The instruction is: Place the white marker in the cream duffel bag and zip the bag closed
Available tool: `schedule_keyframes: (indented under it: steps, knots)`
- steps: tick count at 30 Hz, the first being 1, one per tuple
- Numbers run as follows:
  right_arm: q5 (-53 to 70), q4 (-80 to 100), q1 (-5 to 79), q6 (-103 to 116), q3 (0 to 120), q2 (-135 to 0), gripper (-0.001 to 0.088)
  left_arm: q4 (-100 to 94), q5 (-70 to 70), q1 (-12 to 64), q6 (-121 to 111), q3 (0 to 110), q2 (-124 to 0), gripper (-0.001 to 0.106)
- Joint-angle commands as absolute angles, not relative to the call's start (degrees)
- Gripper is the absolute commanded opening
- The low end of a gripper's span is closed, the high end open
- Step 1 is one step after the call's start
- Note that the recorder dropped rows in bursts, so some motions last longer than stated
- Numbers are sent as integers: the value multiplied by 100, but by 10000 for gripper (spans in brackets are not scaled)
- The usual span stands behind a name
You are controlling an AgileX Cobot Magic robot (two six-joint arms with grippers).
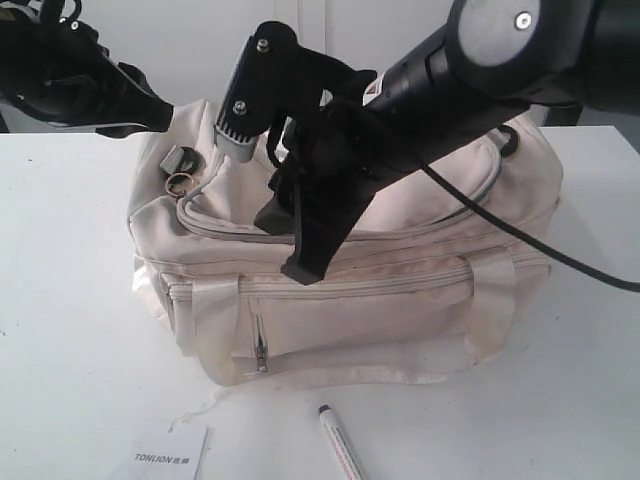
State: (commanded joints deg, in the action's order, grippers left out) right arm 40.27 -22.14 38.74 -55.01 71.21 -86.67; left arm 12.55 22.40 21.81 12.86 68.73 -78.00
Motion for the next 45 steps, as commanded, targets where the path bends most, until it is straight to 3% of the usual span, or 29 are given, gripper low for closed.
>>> schedule_keyframes:
  steps: [7,8,16,23,36,37,42,45]
  knots:
    - [4264,-2214,3874,-5501,7121,-8645,34,1255,2422,2181,1501,6873,-7800,0]
    - [4264,-2214,3874,-5501,7121,-8645,2,1255,2448,2181,1553,6873,-7800,0]
    - [4264,-1899,3776,-4597,7121,-8605,0,1329,2530,2203,2622,6873,-7800,0]
    - [4659,-1762,3147,-4023,7121,-8396,0,1726,2724,2445,4169,6873,-7800,0]
    - [4795,-1773,2564,-3861,7121,-8279,0,3254,4132,2672,7105,6873,-7864,0]
    - [4795,-1773,2564,-3861,7121,-8279,0,3268,4168,2672,7239,6873,-7889,13]
    - [4795,-1773,2564,-3861,7121,-8279,0,3353,4359,2672,7971,6873,-8070,454]
    - [4795,-1773,2564,-3861,7121,-8279,0,3337,4214,2672,7991,6873,-8260,537]
